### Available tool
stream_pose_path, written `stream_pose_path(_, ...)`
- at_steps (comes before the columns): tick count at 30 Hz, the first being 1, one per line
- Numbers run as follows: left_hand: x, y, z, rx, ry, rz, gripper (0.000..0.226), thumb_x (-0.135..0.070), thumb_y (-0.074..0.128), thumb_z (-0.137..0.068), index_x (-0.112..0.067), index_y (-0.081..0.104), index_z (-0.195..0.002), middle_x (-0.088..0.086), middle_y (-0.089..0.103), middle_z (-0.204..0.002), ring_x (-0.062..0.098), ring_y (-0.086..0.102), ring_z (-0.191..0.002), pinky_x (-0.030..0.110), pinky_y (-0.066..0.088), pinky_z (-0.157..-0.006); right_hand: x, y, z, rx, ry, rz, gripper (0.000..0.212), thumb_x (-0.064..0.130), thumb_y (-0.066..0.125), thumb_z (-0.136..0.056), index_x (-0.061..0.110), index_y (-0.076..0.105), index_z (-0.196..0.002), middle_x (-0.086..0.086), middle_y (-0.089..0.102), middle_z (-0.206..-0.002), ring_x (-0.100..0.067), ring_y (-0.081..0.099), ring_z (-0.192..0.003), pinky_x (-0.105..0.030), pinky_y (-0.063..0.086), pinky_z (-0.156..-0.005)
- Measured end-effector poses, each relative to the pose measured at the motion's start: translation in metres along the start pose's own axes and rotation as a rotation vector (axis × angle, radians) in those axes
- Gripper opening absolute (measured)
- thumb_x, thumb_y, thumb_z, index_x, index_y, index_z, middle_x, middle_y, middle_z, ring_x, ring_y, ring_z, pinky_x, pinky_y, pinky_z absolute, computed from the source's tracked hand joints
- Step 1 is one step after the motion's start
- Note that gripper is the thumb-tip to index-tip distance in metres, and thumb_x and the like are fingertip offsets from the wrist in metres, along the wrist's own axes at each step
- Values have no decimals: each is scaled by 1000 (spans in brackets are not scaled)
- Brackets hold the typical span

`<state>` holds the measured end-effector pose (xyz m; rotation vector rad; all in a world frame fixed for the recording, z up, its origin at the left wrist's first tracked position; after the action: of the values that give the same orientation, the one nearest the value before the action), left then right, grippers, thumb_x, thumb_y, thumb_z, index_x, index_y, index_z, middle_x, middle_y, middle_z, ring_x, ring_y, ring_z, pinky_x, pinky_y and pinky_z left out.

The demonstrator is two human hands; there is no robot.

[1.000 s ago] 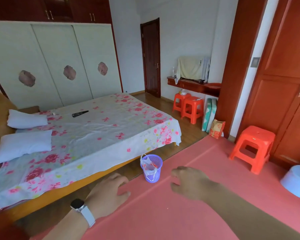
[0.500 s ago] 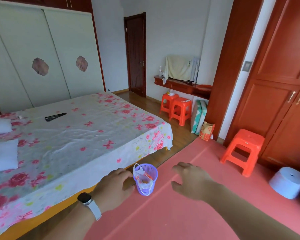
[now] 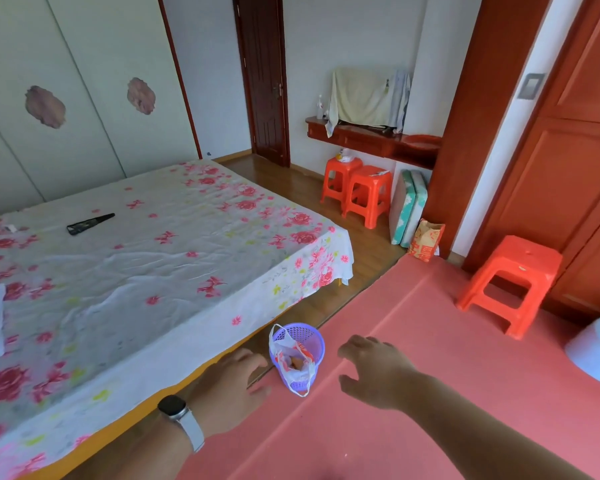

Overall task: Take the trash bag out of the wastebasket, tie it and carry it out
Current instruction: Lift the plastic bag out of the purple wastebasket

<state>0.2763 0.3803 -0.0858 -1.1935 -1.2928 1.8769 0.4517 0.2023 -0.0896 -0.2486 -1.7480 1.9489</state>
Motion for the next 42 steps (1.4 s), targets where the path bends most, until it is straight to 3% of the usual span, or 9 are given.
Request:
stream_pose_path(6,17,-20,-108,56,-29,-61,48,-50,51,-87,-28,53,-130,-8,53,-134,16,51,-123,30,43,-97,-42,-18,-107,23,-23,-56,45,46,51,-87,24,54,-127,-2,55,-120,-26,53,-110,-32,43,-90)
stream_pose_path(13,32,-49,-221,27,-53,-53,54,-55,45,-81,-31,53,-129,-11,54,-135,14,51,-123,33,45,-97,-94,-62,-212,5,-23,-50,50,45,53,-89,24,50,-135,-1,55,-128,-24,53,-115,-33,45,-90)
stream_pose_path(22,98,-62,-323,106,-1,-48,58,-60,43,-78,-31,54,-127,-11,55,-131,14,53,-119,31,45,-95,-94,-58,-310,54,67,-95,54,45,52,-90,24,47,-139,-1,53,-132,-24,52,-119,-35,48,-93)
stream_pose_path(29,162,-37,-423,276,177,-4,45,-51,51,-86,-28,55,-125,-10,55,-131,13,54,-118,27,43,-95,-83,-21,-363,101,352,-196,50,45,52,-90,25,49,-135,-3,53,-131,-25,51,-118,-32,45,-92)
stream_pose_path(34,208,-7,-468,355,215,36,32,-42,52,-85,-26,62,-112,-8,61,-120,14,58,-110,29,46,-90,-59,20,-392,138,489,-247,46,46,51,-90,25,51,-131,-1,53,-129,-26,51,-118,-35,45,-93)
stream_pose_path(40,231,56,-494,461,150,102,28,-36,56,-85,-22,63,-109,-5,62,-111,15,60,-103,25,44,-83,-58,95,-407,258,582,-315,47,43,50,-88,27,49,-132,-1,52,-130,-26,51,-117,-36,45,-91)
stream_pose_path(42,251,137,-513,546,110,142,20,-35,57,-86,-24,63,-101,-3,63,-105,14,60,-91,21,40,-72,-80,175,-429,293,633,-408,49,42,51,-87,28,47,-134,-1,51,-132,-25,51,-119,-36,46,-92)
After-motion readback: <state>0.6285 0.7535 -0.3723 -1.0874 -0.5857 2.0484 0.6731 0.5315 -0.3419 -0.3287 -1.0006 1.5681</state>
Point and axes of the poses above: each hand's wrist, its own z-axis away from the middle knuckle, its own y-axis out of the palm, x = y × z, the point moved 4 cm from there along -z, towards the middle knuckle
